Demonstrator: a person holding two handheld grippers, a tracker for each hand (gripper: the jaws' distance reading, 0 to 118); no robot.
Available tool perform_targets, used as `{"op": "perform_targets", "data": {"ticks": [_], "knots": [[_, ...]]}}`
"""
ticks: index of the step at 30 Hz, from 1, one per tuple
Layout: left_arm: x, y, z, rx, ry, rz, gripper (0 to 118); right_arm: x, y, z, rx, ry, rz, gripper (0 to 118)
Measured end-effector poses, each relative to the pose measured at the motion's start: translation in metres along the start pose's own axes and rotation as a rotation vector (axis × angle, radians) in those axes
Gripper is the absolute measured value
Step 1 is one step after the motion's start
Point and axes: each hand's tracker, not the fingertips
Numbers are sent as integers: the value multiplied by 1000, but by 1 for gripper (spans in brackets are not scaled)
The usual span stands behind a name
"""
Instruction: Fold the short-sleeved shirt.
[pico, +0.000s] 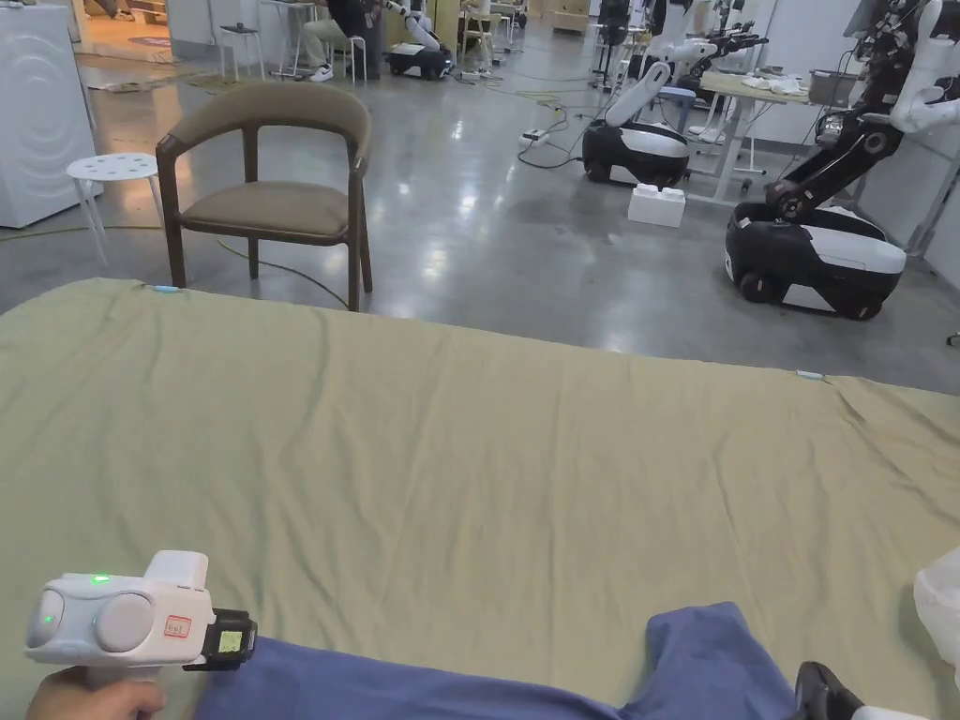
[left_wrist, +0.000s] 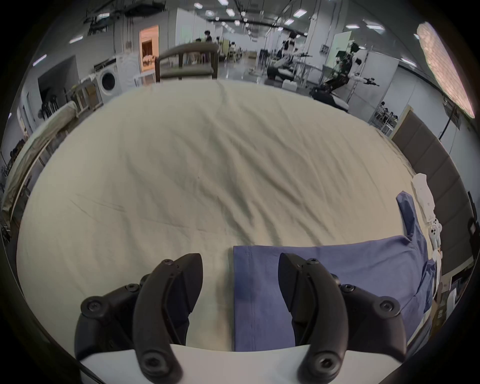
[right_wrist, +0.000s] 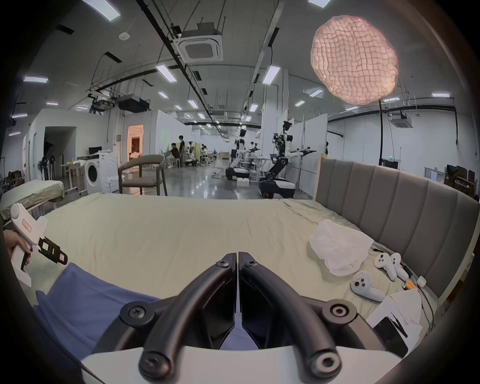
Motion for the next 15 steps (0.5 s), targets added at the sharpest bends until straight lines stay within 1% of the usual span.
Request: {"op": "perform_targets", "data": {"ticks": [4,7,8,9,11,13,14,15], "knots": [[8,5,-18,-23,30,-9,63,9,-12,-6,-43,-31,-5,0],[19,0,-27,-91,62,-77,55,14,-21,-13,-82,-45,-7,0],[25,-3,-26,-74,96,-108,49,16,-24,-14,-94,-48,-10,0],[29,-6,-23,-51,101,-137,43,17,-26,-16,-105,-49,-11,0],[41,-10,-23,-47,102,-157,27,19,-30,-22,-128,-56,-12,0],[44,-13,-20,-43,98,-166,16,23,-32,-30,-159,-55,-22,1],[46,-14,-20,-41,96,-169,9,26,-31,-35,-181,-63,-30,2],[47,-15,-19,-40,89,-174,2,30,-31,-42,-201,-69,-38,7]]}}
